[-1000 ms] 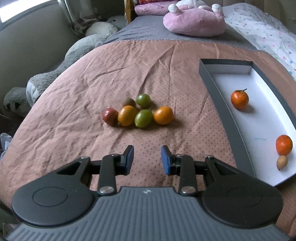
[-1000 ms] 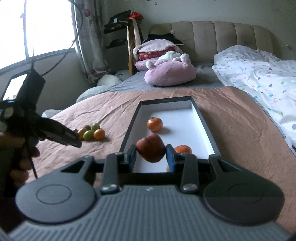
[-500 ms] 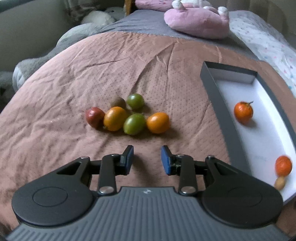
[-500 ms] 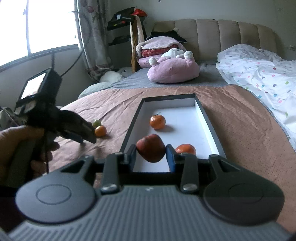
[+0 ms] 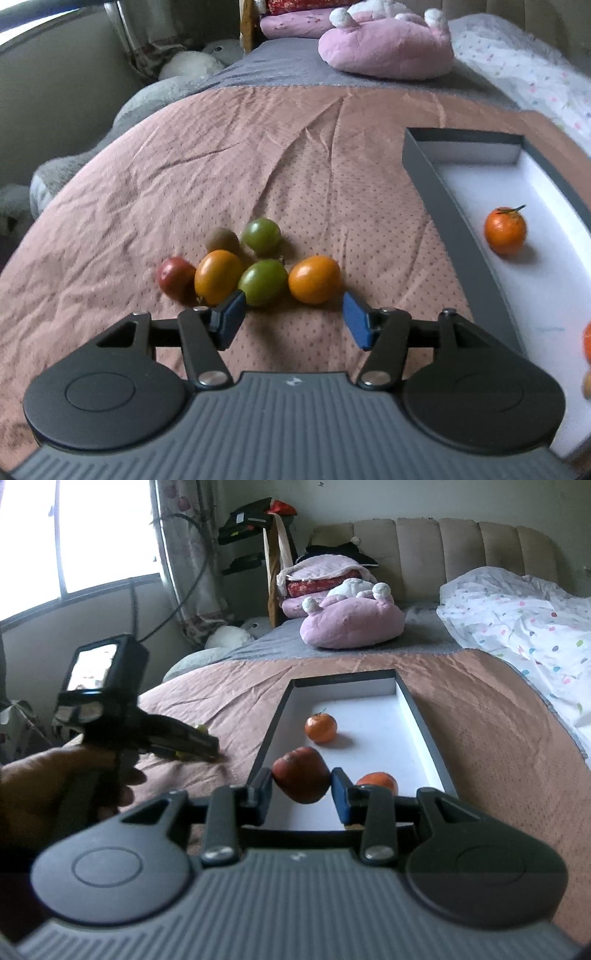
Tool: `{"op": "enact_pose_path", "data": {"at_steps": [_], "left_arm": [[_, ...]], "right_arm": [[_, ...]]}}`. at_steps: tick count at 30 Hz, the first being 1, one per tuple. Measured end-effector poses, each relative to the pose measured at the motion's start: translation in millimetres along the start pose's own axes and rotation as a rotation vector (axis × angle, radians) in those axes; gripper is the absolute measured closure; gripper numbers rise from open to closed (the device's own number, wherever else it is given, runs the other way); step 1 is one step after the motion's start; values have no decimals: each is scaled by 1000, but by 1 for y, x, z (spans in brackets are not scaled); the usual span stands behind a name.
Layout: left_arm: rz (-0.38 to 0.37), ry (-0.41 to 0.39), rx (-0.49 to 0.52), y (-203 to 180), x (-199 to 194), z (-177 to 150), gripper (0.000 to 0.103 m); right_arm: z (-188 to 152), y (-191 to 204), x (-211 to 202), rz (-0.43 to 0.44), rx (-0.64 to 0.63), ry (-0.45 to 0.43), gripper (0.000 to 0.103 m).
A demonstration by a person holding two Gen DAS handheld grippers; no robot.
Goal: Organize fruits
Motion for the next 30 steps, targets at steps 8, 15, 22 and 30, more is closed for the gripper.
{"op": "enact_pose_path", "data": {"at_steps": [8, 15, 22, 30], "left_arm": [[39, -29, 23, -6, 10, 10, 39], [-54, -13, -76, 31, -8, 5, 39], [-51, -5, -86, 46, -2, 7, 54], [2, -21, 2, 29, 8, 15, 53]], "right_arm": [[-2, 2, 2, -2, -9, 10, 66], [-1, 3, 4, -2, -9, 14, 66], [-3, 5, 5, 5, -26, 19, 66], [-4, 5, 8, 6, -25, 30, 66]]}}
Point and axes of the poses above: each gripper's, at about its wrist camera, not at the fingertips, and x roughly the way its jaws point, y to its left, z to its top, the point moved 7 cm from there along x, roughly the way its jaws point, and after that the axes turned 13 degrees about -x, right-handed, at the moved point
